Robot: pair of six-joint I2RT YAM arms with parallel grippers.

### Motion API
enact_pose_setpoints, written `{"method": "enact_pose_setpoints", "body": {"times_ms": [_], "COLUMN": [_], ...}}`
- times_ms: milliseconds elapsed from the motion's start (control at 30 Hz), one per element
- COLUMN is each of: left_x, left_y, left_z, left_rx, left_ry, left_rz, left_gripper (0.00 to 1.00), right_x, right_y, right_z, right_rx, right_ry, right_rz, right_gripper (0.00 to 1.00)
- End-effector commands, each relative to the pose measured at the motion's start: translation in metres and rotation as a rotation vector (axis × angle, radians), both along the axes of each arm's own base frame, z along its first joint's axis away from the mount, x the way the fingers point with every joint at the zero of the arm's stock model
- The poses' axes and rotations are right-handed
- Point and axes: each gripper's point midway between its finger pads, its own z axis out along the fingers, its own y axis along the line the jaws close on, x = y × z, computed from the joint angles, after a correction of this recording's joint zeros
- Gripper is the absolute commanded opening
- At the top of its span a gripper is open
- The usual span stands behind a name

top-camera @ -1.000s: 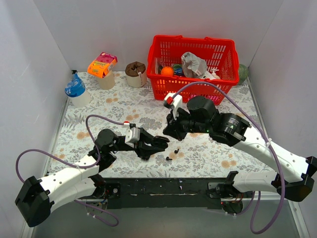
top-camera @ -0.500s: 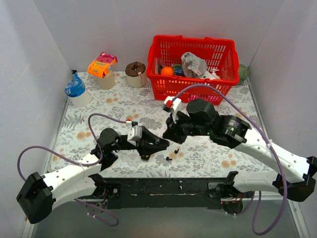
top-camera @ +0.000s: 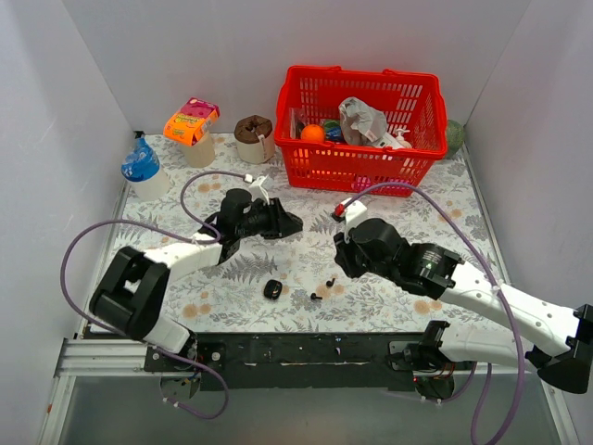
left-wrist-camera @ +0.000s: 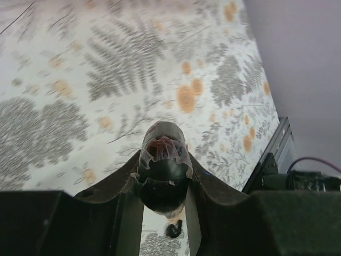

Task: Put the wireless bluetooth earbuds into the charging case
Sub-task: Place the charging case at the center of the board.

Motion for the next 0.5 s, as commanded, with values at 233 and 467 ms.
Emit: {"method": "enact_pose_setpoints", "body": {"times_ms": [233,467], "left_x": [0.055,0.079], "left_y": [0.023,0.038], "left_z": [-0.082,-0.12], "left_rx": [0.012,0.092], "left_ry": [0.345,0.406], "left_rz": [0.098,0.139], "left_gripper": [0.0,0.31], "right_x": [-0.005,-0.009], "right_y": [0.007,0.004], "right_z": [-0.013,-0.026], "right_rx": [0.085,0.065], "right_ry": [0.029,0.041], "right_rz": [-0.008,-0.001], "right_gripper": [0.3,0.32]}}
